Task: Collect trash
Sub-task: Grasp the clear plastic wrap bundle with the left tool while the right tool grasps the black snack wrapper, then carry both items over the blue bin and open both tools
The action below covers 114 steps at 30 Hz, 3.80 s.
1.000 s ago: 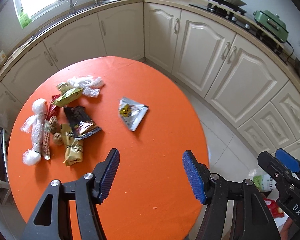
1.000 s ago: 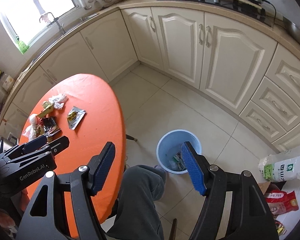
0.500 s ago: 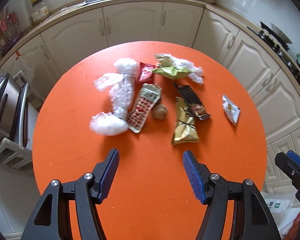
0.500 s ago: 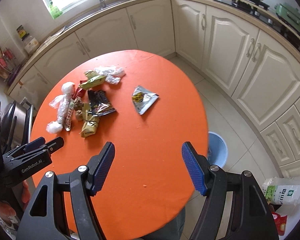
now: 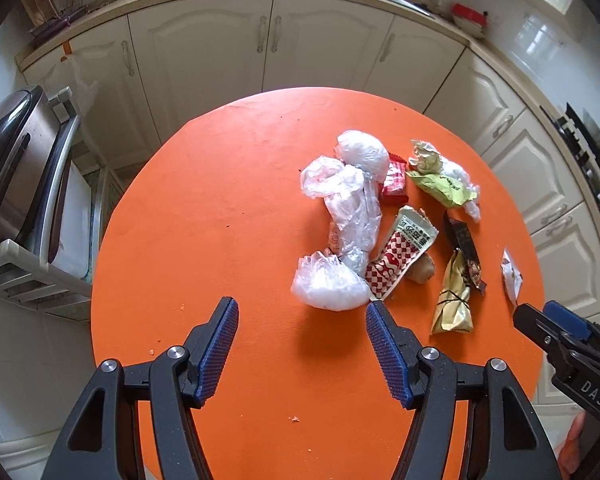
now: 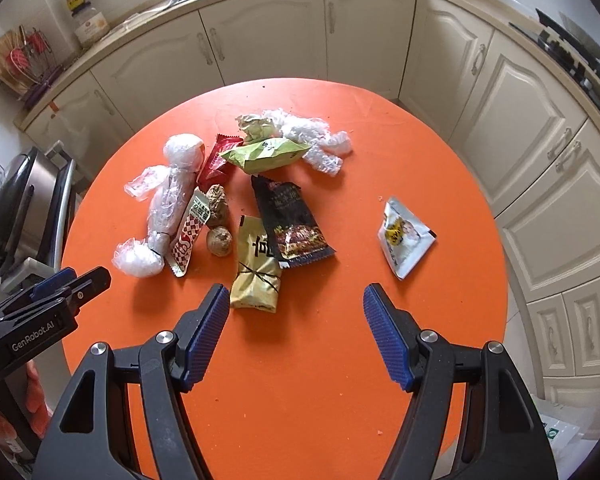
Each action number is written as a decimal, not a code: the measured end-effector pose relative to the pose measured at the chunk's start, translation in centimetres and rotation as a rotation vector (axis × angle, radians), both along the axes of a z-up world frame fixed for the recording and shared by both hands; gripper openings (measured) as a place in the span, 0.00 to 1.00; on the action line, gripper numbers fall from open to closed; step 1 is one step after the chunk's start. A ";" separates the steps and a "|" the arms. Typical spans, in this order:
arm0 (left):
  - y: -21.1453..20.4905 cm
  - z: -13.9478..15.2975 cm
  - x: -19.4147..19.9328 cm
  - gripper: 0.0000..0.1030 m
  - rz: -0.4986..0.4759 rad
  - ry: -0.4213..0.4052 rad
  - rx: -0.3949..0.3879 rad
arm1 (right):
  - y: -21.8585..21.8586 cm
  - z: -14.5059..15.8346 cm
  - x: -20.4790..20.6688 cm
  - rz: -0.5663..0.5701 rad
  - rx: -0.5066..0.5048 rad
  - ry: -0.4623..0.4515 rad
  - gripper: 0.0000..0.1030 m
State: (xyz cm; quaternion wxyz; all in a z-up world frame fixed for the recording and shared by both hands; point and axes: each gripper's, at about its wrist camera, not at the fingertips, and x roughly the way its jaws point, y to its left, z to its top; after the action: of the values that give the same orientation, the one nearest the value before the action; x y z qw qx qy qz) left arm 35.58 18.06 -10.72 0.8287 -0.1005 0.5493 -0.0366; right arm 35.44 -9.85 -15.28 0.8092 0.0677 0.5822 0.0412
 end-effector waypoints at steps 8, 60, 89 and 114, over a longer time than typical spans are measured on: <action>0.1 -1.6 4.9 0.60 -0.005 0.036 -0.015 | 1.5 -3.7 6.3 0.032 -0.021 0.108 0.69; -9.3 -1.2 4.7 0.25 -0.213 -0.049 0.035 | -7.6 -1.8 -0.4 -0.015 0.171 0.065 0.18; -41.9 -3.2 -4.5 0.25 -0.790 -0.067 0.185 | -33.8 -1.3 -18.3 -0.553 0.162 0.010 0.18; -55.2 -11.9 1.7 0.53 -0.827 -0.037 0.322 | -39.7 -9.3 -19.1 -0.660 0.202 0.149 0.18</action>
State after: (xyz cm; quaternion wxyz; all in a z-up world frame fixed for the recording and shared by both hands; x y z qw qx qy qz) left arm 37.30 -37.09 -22.62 0.7592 0.2586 0.5270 -0.2810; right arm 16.36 -49.57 -24.59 0.7234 0.3346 0.5794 -0.1704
